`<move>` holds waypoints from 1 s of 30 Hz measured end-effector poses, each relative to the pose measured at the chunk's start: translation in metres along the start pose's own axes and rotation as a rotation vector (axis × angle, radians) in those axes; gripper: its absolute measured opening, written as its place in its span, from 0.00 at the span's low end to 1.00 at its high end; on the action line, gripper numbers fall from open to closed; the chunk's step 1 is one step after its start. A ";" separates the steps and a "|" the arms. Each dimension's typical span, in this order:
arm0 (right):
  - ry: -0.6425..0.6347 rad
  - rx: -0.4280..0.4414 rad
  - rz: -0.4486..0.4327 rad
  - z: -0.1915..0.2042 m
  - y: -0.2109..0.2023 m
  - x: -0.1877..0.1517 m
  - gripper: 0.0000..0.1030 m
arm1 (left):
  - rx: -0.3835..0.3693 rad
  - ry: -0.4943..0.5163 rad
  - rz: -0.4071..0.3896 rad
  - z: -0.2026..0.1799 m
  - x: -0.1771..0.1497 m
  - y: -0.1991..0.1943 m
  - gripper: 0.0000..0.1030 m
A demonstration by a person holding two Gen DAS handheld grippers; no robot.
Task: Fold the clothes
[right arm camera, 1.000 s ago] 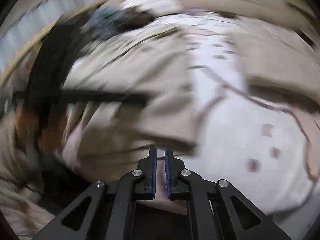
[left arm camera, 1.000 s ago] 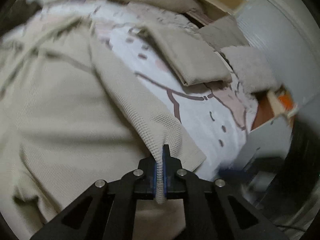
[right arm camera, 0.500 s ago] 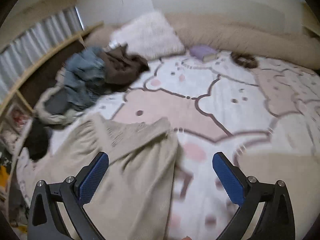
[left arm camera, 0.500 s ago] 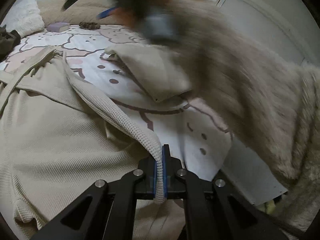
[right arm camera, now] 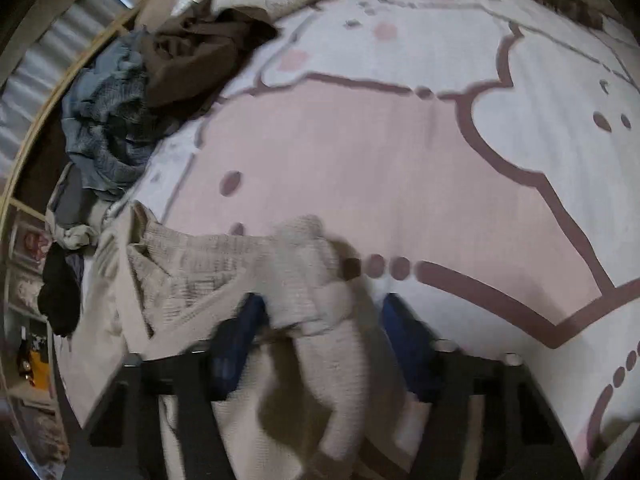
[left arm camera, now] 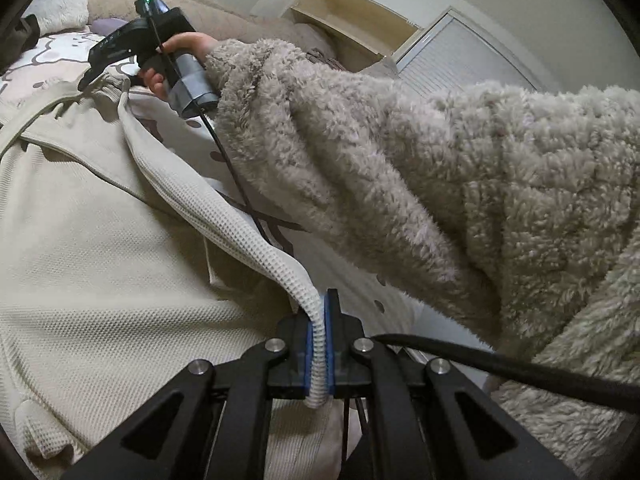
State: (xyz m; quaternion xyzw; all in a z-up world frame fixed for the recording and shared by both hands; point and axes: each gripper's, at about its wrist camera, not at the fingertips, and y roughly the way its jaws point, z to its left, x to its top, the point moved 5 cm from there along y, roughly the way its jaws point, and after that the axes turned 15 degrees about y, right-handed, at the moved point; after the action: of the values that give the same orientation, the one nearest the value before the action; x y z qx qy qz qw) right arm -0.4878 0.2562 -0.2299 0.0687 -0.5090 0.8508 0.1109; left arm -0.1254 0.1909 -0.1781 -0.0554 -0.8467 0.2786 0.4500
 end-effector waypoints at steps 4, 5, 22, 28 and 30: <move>0.020 0.002 -0.065 0.012 -0.021 -0.005 0.24 | 0.003 0.009 -0.031 -0.006 0.007 -0.009 0.05; 0.020 -0.005 -0.074 0.017 -0.027 -0.006 0.24 | 0.003 0.012 -0.047 -0.008 0.010 -0.015 0.05; -0.166 -0.318 -0.147 0.200 -0.062 -0.030 0.23 | 0.141 -0.194 -0.449 -0.016 -0.041 -0.231 0.05; -0.282 -0.425 -0.104 0.289 -0.004 -0.056 0.23 | 0.348 -0.326 -0.508 0.014 -0.110 -0.310 0.05; -0.291 -0.468 -0.070 0.307 0.030 -0.064 0.23 | 0.431 -0.382 -0.497 0.031 -0.136 -0.329 0.05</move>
State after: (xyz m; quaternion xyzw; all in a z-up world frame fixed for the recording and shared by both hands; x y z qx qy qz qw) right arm -0.4328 -0.0356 -0.1249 0.1802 -0.6995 0.6870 0.0790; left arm -0.0186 -0.1447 -0.1193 0.3003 -0.8249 0.3381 0.3393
